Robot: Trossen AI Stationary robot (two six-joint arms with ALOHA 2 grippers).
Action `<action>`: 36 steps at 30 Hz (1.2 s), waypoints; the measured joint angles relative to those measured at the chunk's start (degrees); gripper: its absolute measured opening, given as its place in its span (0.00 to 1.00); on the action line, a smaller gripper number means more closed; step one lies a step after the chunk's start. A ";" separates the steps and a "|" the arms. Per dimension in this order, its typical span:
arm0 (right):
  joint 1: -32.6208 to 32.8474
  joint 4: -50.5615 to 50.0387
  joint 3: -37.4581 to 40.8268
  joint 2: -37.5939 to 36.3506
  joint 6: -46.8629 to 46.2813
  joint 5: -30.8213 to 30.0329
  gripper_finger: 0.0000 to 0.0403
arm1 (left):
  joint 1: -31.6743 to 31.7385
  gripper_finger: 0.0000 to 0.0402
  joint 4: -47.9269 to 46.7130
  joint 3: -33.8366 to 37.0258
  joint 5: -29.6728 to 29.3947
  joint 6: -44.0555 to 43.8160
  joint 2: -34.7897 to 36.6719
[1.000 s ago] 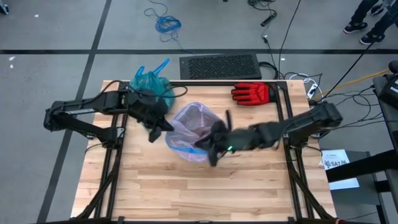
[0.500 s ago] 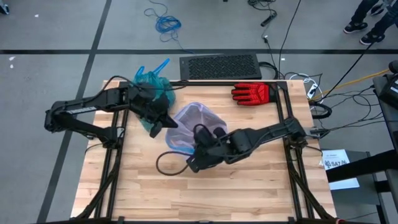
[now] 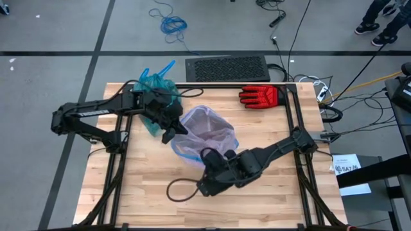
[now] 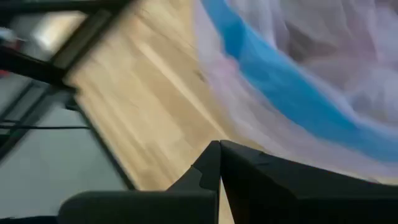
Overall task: Place trash/remove bag and relplace
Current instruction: Insert the new pink trash bag into the trash bin
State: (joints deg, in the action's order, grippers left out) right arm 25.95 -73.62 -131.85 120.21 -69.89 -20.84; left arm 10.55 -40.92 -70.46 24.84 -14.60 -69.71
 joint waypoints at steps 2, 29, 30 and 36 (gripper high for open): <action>-0.07 -0.79 0.13 1.15 -1.45 -0.11 0.00 | 0.18 0.00 -0.08 0.00 0.00 0.01 -0.09; 2.23 -5.40 0.13 7.15 -14.90 -9.27 0.00 | 0.62 0.00 -0.38 0.00 -0.23 0.01 -0.04; 2.30 -4.73 0.13 6.37 -14.84 -9.97 0.00 | 0.71 0.00 -0.52 0.00 -0.23 0.01 -0.04; 1.85 -1.78 0.09 1.21 -11.12 -12.15 0.00 | 1.35 0.00 -0.53 0.00 -0.22 0.03 -0.04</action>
State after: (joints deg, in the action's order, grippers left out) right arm 27.80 -75.40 -131.76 121.42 -81.01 -32.99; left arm 11.90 -41.45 -70.46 24.62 -14.57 -69.76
